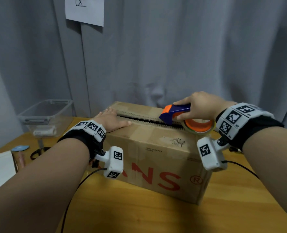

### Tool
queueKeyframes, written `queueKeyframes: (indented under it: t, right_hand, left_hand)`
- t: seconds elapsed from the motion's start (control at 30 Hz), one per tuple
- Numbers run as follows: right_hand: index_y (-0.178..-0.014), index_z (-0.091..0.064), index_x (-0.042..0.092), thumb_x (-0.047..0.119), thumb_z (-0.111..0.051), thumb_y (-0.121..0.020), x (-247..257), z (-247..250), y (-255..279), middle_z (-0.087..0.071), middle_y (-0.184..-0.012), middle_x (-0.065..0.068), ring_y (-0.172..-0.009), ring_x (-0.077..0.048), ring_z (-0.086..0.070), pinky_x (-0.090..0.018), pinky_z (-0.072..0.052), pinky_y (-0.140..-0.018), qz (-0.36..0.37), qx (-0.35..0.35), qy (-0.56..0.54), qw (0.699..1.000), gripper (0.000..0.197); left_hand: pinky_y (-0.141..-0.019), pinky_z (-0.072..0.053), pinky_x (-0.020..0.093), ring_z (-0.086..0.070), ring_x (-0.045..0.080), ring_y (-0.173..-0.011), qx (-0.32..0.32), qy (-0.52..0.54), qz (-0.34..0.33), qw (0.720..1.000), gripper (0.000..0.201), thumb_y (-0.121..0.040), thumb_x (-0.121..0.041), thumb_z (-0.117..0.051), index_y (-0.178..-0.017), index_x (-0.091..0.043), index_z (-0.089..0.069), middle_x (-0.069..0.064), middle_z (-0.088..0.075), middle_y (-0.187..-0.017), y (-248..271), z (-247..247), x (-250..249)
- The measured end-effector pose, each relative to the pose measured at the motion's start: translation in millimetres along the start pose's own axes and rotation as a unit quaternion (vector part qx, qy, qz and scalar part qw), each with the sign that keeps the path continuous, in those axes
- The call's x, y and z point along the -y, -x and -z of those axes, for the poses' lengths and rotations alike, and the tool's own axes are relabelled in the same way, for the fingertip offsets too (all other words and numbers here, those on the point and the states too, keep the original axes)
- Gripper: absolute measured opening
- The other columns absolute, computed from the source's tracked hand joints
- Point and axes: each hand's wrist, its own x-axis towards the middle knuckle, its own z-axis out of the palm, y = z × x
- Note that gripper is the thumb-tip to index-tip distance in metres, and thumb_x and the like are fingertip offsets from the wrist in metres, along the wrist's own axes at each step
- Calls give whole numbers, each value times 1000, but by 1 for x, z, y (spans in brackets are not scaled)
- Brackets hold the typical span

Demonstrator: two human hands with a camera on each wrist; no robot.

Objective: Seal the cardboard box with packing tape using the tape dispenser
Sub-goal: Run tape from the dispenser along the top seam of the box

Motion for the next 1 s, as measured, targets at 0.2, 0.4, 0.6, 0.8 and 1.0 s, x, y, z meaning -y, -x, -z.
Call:
queueKeyframes:
  t: [0.2,0.4,0.6,0.8,1.0]
  right_hand:
    - [-125,-54,47,61,-67,-73,2,-4,-3,-58,-98,15,-88,-9,-48,-29,-42,-72,-14,4,0,1000,56]
    - [-126,-53,47,60,-67,-73,3,-4,-4,-59,-101,16,-88,-9,-48,-28,-39,-70,-14,13,-5,1000,56]
    - [-126,-53,47,59,-68,-73,-1,-5,0,-54,-93,19,-87,-8,-49,-28,-41,-71,-12,-2,-27,1000,56]
    - [-124,-54,48,61,-68,-71,-5,-6,-3,-56,-95,19,-87,-6,-47,-28,-40,-73,-1,-12,-35,999,57]
    - [-128,-51,47,59,-67,-74,-6,3,-2,-60,-101,17,-87,-6,-48,-28,-42,-72,27,8,-24,999,58]
  left_hand:
    - [-116,-12,45,-10,26,-145,20,-38,10,999,90,-84,-71,-33,-150,-13,-13,8,-4,-159,-3,3,-7]
    - [-116,4,51,1,21,-147,41,-108,-46,992,65,-95,-52,-28,-151,-23,-10,0,-2,-160,-1,14,-32]
    - [-118,-3,45,-6,20,-146,57,-125,-167,976,72,-92,-48,-46,-151,-20,-14,1,-7,-159,-8,27,-77]
    - [-105,-38,40,-50,17,-121,76,-35,-203,976,103,-57,-87,-49,-142,-30,-34,-7,-51,-136,-22,18,-86]
    - [-109,-32,44,-44,23,-128,72,-24,-184,980,99,-64,-85,-44,-144,-30,-30,-3,-47,-142,-18,11,-83]
